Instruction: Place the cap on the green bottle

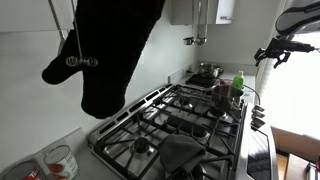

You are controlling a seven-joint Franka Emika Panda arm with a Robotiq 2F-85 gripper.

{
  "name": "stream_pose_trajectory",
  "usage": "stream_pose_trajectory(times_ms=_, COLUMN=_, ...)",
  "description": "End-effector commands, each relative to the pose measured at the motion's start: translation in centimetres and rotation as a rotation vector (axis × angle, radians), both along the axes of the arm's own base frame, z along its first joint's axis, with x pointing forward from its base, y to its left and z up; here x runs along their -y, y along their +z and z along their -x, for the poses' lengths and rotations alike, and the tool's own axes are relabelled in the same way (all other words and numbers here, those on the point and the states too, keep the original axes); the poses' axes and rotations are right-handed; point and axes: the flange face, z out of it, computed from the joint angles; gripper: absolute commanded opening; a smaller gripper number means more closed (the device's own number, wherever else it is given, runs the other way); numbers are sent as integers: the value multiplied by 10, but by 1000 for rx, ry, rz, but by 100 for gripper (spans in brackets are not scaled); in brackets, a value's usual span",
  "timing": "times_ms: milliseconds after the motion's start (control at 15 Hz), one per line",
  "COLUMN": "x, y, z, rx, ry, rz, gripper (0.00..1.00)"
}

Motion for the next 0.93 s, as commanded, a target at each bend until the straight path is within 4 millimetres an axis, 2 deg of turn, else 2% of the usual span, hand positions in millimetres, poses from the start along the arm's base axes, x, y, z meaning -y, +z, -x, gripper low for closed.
stream_pose_trajectory(times_ms=0, x=0, y=1, z=0, rx=0, ry=-1, rz=0, gripper=100)
stream_pose_trajectory(times_ms=67, x=0, y=1, z=0, rx=1, ry=-1, rz=0, gripper=100)
stream_pose_trajectory(times_ms=133, x=9, y=-2, z=-5, rx=-4, ry=-41, rz=-1, gripper=100)
stream_pose_trajectory(times_ms=467, x=67, y=-27, z=-17, rx=-74, ry=-149, rz=-18, gripper=100)
stream_pose_trajectory(times_ms=600, x=94, y=-44, z=-19, rx=-107, ry=-164, rz=-14, gripper=100)
stream_pose_trajectory(times_ms=867, x=137, y=-81, z=-22, rx=-161, ry=-150, rz=-34, gripper=100)
